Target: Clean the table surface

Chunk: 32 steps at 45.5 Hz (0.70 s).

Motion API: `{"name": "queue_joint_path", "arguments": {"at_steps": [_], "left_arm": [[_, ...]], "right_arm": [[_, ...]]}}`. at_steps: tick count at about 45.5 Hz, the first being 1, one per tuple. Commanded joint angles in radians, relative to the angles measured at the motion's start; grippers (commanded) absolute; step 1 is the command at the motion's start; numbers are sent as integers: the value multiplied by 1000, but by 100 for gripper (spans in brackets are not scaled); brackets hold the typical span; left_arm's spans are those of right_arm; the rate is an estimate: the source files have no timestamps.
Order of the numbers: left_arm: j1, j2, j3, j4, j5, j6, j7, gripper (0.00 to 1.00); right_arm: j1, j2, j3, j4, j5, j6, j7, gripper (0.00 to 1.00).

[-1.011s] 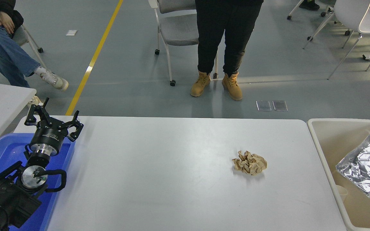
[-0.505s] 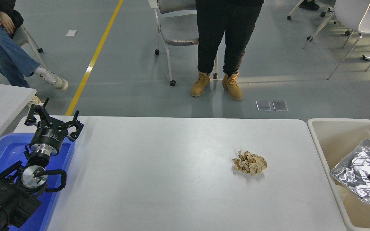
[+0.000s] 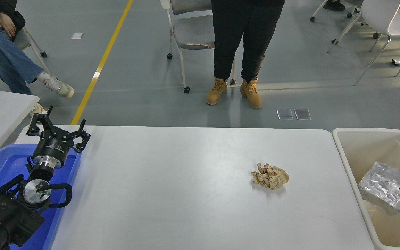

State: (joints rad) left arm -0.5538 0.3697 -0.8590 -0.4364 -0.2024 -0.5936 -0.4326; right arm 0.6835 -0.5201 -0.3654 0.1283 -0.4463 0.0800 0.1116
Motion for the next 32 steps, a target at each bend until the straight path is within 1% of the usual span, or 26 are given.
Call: {"name": "queue_joint_path", "arguments": {"at_steps": [1, 3, 6, 9, 10, 16, 21, 32], "left_arm": [[0, 0, 0, 1, 0, 0, 0, 100], [0, 0, 0, 1, 0, 0, 0, 100], [0, 0, 0, 1, 0, 0, 0, 100], [0, 0, 0, 1, 0, 0, 0, 100], [0, 0, 0, -1, 0, 0, 0, 100], [0, 0, 0, -1, 0, 0, 0, 100], [0, 0, 0, 1, 0, 0, 0, 100], [0, 0, 0, -1, 0, 0, 0, 100]], "right_arm": [[2, -1, 2, 1, 3, -35, 0, 70], [4, -1, 2, 1, 3, -40, 0, 72], [8, -5, 6, 1, 3, -42, 2, 79], [14, -9, 32, 4, 3, -42, 5, 81], [17, -11, 51, 5, 3, -42, 5, 82], [42, -32, 242, 8, 3, -40, 5, 95], [60, -69, 350, 11, 3, -32, 5, 97], [136, -103, 410, 13, 3, -23, 2, 98]]}}
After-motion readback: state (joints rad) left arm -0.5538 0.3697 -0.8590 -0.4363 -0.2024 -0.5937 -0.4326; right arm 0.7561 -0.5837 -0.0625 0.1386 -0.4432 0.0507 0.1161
